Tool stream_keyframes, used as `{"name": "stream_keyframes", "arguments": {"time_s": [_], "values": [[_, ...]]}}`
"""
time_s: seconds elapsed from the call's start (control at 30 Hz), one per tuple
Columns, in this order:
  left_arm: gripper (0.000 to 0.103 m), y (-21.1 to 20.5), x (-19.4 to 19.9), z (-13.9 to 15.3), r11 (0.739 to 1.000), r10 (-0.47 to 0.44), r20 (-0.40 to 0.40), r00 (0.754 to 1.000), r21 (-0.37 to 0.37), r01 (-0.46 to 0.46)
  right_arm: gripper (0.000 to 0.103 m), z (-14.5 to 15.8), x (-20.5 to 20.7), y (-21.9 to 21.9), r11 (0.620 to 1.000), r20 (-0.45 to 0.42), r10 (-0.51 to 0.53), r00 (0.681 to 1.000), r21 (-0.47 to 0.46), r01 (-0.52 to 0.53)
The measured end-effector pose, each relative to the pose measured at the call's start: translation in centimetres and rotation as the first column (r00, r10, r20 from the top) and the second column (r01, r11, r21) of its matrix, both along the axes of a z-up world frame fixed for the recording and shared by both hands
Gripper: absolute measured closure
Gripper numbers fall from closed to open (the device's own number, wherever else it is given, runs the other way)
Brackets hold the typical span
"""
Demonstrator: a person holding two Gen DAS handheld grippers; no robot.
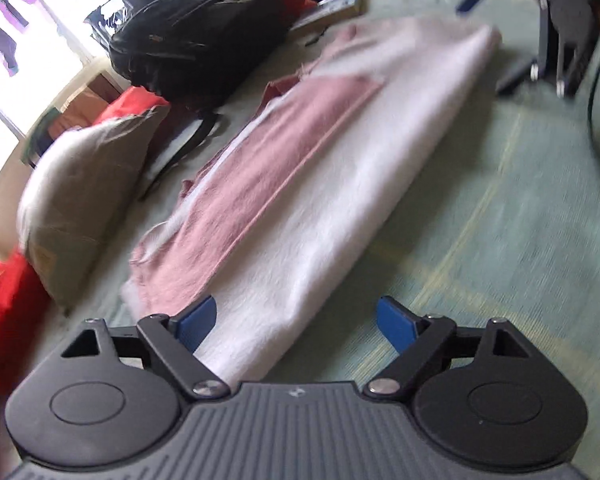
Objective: Fold clothes
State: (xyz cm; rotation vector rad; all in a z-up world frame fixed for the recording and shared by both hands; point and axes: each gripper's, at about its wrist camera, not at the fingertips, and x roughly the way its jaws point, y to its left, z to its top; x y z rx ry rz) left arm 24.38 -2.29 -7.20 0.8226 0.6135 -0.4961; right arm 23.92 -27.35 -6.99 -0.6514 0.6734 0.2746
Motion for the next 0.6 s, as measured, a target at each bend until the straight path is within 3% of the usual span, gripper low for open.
{"name": "stream_keyframes", "arguments": {"time_s": [0.1,0.23,0.4,0.6], "values": [[0.006,0.2,0.2,-0.6,0.997,0.031,0.066,0.997,0.066,-0.035,0.000,-0.5,-0.3,-0.7,0.998,0.011,-0.010,1.000,-0.060,0.010],[0.006,-0.8,0.8,-1.3,0.988,0.025,0.117,0.993,0.147,-0.042,0.000,-0.8,0.6,-0.2,0.993,0.026,-0.018,0.999,-0.118,0.021],[0.006,-3.8,1.1,-1.6,0.979,-0.075,0.166,0.983,0.201,0.040,0.000,-1.8,1.9,2.7,0.971,0.081,0.061,0.995,-0.236,-0.040],[0.006,-7.5,2.2,-2.3,0.968,-0.173,0.181,0.968,0.214,0.133,0.000,-2.2,2.9,6.3,0.952,0.104,0.190,0.976,-0.264,-0.157]]}}
